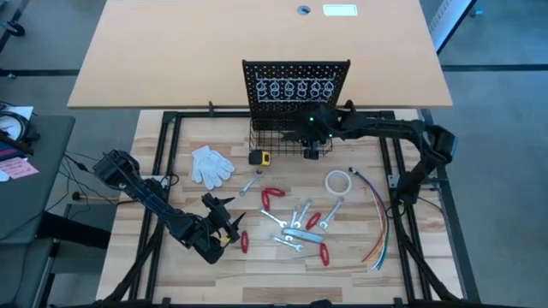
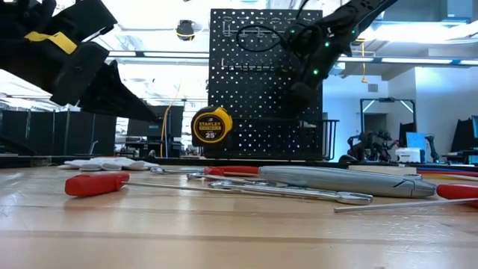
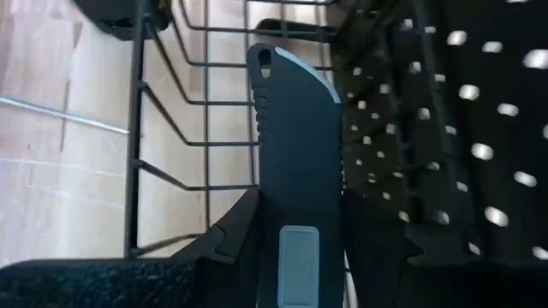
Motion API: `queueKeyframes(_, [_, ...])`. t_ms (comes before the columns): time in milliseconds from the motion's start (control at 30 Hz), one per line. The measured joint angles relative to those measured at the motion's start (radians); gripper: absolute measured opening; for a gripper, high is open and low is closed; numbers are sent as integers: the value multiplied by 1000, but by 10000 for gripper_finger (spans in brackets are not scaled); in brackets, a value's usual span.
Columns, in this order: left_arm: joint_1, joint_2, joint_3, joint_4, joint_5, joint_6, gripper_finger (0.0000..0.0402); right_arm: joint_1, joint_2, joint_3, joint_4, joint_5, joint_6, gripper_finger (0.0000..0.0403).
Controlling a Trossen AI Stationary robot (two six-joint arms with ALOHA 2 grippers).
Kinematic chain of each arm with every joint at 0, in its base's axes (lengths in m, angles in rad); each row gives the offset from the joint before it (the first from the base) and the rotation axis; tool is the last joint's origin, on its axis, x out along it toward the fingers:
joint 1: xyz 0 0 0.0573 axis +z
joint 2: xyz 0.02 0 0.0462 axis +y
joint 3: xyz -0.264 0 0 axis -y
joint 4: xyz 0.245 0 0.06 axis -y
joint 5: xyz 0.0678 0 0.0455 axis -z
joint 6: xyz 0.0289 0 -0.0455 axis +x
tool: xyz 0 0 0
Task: Hang tools onto peg board
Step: Put the black cutter into the black wire basket of the pegboard, then put the gray cutter into the black wire basket of the peg board
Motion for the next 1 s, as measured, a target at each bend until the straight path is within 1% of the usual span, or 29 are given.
queueKeyframes(100, [0,0,0,3,0,10,299,2,28,2,6,1,0,135])
queueKeyframes(200, [0,0,0,4,0,9,299,0,41,1,2,24,-3,135])
queueKeyframes(400, [0,0,0,3,0,7,299,-5,41,3,3,32,-12,137])
queueKeyframes(533, [0,0,0,6,1,7,299,-9,39,35,-33,32,-12,142])
queueKeyframes(633, [0,0,0,6,1,7,299,-11,38,59,-49,33,-11,152])
queueKeyframes(800, [0,0,0,6,2,7,299,-10,38,103,-108,32,-4,178])
queueKeyframes(1000, [0,0,0,6,2,5,299,-10,37,107,-161,32,-3,202])
